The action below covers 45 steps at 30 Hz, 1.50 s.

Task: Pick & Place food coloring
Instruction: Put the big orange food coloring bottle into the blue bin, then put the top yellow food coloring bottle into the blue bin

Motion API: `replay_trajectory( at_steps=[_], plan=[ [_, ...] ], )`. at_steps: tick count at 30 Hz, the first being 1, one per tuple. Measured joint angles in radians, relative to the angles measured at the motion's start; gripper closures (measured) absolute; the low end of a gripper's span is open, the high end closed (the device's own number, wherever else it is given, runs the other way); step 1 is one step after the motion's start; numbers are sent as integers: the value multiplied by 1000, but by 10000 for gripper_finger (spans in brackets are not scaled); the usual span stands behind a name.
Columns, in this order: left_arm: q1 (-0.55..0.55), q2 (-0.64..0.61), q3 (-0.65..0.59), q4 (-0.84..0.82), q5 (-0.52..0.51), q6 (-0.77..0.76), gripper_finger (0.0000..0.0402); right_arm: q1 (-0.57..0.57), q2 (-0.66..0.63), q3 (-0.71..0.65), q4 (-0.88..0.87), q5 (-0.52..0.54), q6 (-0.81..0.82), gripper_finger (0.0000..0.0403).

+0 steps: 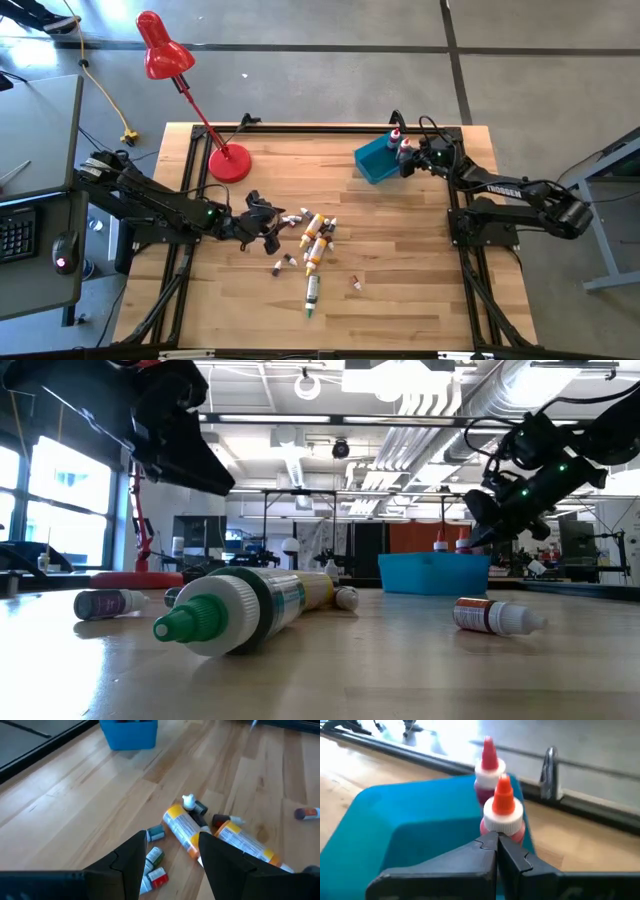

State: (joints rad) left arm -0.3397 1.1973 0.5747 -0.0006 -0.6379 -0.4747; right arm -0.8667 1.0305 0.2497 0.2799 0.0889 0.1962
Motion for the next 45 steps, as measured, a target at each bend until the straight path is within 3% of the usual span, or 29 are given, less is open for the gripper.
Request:
replay_trajectory(
  at_steps=[3,7,11,20,23,29,34,41,45],
  plan=[
    [0,0,0,-1,69,1,223,19,-53,0,1,58,-13,403],
    [0,0,0,-1,225,17,223,63,-159,0,-25,-22,18,403],
    [-4,11,0,9,418,223,223,144,-285,0,-68,-43,62,403],
    [-39,134,34,248,662,588,223,445,-486,0,-110,-82,202,403],
    [-57,197,126,140,643,644,223,568,-496,0,-110,-61,249,403],
    [-53,308,374,-205,588,797,223,809,-475,0,-109,87,276,403],
    [-51,408,525,-450,429,1075,223,948,-445,-4,-112,228,248,403],
    [7,544,558,-583,355,1356,223,1049,-393,-4,-128,357,241,403],
    [29,611,558,-574,184,1539,223,1077,-368,-4,-128,354,245,403]
  ],
)
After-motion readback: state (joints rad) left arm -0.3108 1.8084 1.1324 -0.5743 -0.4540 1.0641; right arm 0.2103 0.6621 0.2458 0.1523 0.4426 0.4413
